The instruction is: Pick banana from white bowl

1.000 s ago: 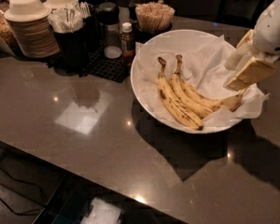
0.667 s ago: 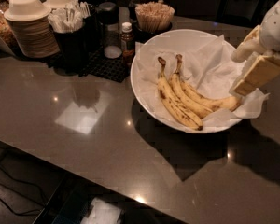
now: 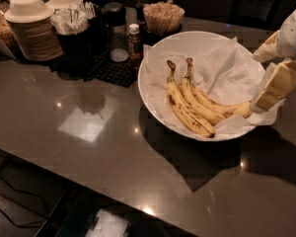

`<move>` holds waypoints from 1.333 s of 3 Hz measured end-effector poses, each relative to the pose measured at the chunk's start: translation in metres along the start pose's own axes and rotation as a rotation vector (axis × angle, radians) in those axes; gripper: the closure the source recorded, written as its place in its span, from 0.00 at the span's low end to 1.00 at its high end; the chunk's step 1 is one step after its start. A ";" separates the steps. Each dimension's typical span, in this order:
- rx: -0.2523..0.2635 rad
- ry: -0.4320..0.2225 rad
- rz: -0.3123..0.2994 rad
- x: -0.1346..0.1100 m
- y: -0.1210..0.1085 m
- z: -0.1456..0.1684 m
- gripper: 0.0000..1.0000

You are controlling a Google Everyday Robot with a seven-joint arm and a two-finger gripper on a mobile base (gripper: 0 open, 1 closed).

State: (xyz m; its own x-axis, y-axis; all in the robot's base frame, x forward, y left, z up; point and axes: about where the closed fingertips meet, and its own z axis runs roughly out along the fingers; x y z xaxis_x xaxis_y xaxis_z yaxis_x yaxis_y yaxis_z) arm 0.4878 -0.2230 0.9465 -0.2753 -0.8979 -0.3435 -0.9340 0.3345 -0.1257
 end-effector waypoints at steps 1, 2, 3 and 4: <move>0.000 0.000 0.000 0.000 0.000 0.000 0.30; -0.020 0.006 0.002 0.001 0.001 0.011 0.35; -0.052 0.018 -0.007 0.001 0.004 0.027 0.38; -0.093 0.040 -0.018 0.003 0.007 0.047 0.37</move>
Offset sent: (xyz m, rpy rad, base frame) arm -0.0014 0.0024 -0.0253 -0.0003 0.0625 0.0094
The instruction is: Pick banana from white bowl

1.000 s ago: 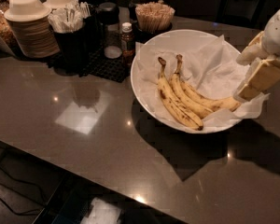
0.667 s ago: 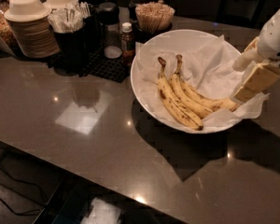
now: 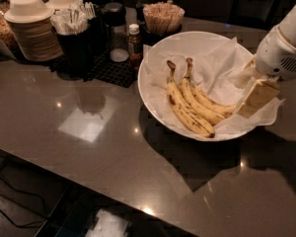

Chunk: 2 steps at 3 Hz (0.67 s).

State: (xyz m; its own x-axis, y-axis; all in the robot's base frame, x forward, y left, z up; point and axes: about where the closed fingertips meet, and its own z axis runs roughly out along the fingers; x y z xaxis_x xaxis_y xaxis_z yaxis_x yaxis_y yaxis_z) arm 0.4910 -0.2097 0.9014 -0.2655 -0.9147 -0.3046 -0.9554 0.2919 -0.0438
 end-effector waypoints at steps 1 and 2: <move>-0.034 0.025 -0.009 0.002 0.000 0.017 0.38; -0.058 0.044 -0.015 0.003 0.000 0.029 0.39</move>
Offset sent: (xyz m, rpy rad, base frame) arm 0.0020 0.0057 -0.0427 -0.0464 0.1113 0.0467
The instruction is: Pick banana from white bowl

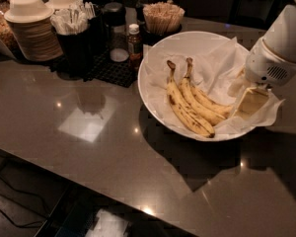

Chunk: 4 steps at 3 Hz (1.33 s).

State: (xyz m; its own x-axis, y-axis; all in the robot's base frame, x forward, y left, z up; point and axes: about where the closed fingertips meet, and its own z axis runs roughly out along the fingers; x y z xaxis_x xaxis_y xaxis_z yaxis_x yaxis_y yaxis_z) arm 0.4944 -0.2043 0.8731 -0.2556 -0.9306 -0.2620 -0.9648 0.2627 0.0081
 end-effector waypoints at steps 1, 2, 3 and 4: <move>-0.002 0.002 0.001 0.000 -0.001 0.001 0.48; -0.004 0.007 0.008 0.003 -0.002 0.003 0.52; -0.007 0.015 0.022 0.010 -0.003 0.004 0.54; -0.021 0.036 0.039 0.020 -0.003 0.011 0.46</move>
Offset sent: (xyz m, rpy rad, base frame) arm -0.0003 -0.0110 -0.0103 -0.0145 0.0368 -0.0180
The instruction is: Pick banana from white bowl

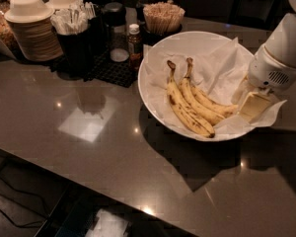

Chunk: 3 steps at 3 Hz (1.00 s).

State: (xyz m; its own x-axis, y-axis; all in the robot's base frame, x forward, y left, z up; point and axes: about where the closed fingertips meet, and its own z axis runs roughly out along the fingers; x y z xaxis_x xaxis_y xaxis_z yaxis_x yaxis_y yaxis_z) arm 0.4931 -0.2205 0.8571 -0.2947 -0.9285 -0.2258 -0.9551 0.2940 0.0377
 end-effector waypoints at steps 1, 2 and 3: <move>-0.008 0.015 0.013 0.005 -0.001 0.004 0.51; -0.009 0.022 0.017 0.006 -0.002 0.005 0.70; -0.006 0.025 0.018 0.007 -0.002 0.006 0.93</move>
Offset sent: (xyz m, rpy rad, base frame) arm -0.0050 -0.0152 -0.0235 -0.0499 0.0611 -0.0236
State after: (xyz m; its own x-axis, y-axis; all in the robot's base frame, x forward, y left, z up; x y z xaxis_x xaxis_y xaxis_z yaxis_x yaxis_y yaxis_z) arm 0.4930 -0.2265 0.8498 -0.3128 -0.9284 -0.2007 -0.9497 0.3096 0.0477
